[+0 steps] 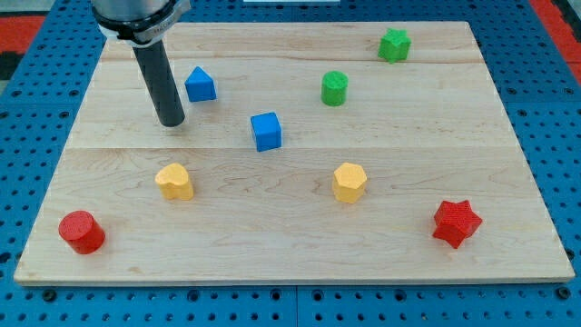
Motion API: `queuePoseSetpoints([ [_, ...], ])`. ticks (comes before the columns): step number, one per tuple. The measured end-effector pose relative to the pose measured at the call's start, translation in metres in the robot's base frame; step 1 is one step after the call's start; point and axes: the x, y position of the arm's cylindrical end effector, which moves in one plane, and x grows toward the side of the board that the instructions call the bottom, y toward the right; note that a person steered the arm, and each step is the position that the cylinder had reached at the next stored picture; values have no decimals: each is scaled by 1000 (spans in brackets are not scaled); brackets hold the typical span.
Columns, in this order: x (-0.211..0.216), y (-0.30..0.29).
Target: Move the green circle towards the top left corner
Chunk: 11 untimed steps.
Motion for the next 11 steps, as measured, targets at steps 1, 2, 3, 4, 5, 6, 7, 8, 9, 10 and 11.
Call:
queuePoseSetpoints([
  [1,21,9],
  [2,45,33],
  [3,66,66],
  [4,66,116],
  [5,39,130],
  [6,19,176],
  [7,16,224],
  [8,-1,267],
  [9,-20,241],
  [10,-39,228],
  [11,-63,242],
])
